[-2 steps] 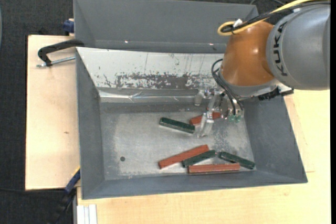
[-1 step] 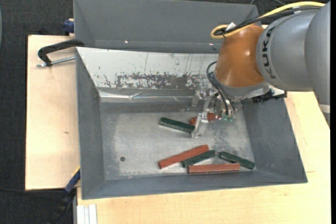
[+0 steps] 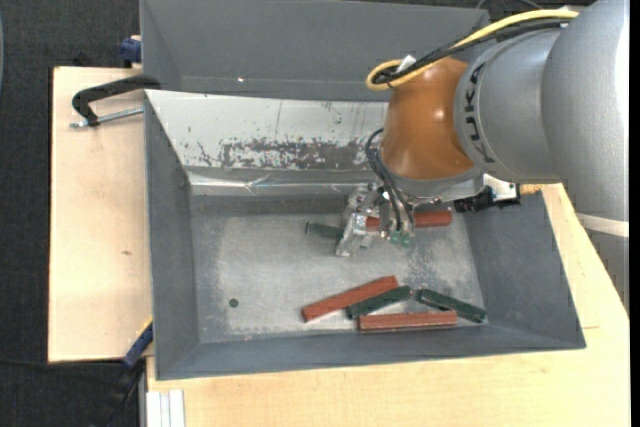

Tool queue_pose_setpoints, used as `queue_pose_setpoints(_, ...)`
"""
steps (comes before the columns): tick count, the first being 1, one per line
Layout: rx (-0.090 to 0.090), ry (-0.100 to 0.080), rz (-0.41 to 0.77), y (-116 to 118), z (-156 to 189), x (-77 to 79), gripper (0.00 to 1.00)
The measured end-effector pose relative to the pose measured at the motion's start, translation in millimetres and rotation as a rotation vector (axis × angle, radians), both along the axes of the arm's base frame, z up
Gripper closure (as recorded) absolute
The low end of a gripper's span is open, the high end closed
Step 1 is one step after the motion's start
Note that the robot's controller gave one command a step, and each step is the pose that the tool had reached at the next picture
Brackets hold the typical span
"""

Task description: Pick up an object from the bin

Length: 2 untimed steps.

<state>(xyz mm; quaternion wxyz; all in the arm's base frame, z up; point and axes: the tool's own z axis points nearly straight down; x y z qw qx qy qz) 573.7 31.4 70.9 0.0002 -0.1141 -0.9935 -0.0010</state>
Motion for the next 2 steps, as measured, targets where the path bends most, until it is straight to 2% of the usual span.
queue_pose_setpoints(1,0.000,0.000,0.000,0,0,0.0,1.00)
queue_pose_setpoints(2,-0.002,-0.011,-0.091,-41,171,-24.3,1.00)
